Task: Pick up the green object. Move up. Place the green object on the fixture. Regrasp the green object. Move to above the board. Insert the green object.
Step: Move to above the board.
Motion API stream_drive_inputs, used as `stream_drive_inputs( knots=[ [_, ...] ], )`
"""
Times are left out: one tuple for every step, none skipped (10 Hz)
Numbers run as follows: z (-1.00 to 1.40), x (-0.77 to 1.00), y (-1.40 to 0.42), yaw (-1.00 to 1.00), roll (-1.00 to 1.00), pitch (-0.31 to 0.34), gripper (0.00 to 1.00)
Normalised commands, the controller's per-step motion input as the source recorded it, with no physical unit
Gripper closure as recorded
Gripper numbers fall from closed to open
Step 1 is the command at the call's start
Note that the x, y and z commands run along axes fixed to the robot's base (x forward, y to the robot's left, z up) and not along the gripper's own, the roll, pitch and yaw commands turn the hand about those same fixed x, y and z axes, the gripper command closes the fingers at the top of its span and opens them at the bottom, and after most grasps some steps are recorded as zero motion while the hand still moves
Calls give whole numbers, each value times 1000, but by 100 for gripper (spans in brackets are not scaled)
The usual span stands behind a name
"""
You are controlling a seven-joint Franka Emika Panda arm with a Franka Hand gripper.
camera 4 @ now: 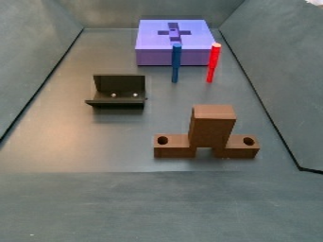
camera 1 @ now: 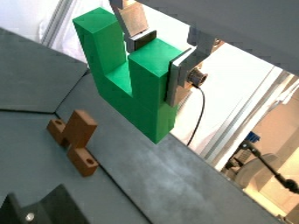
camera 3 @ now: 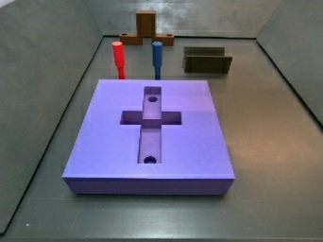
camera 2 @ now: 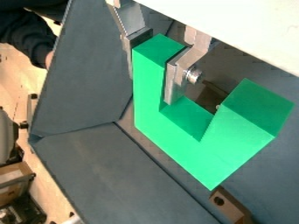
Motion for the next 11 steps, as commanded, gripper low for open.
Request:
stream_drive_inputs(
  knots=[
    [203,32,-14,7,2,62,100],
    [298,-1261,-1400,-36,-1000,57,100],
    [288,-1276,-1400,-34,-1000,48,100],
    [291,-1400,-1391,-22,-1000,10,100],
    [267,-1400,-1365,-17,-1000,6,100],
    [272,-1400,-1364,-12,-1000,3,100],
    [268,-1400,-1364,-10,-1000,5,100],
    [101,-603,-544,-8,-1000,-5,100],
    [43,-368,-305,-6,-1000,-1,100],
    [24,-172,-134,-14,-1000,15,100],
    [24,-113,-86,-13,-1000,-4,100]
  ],
)
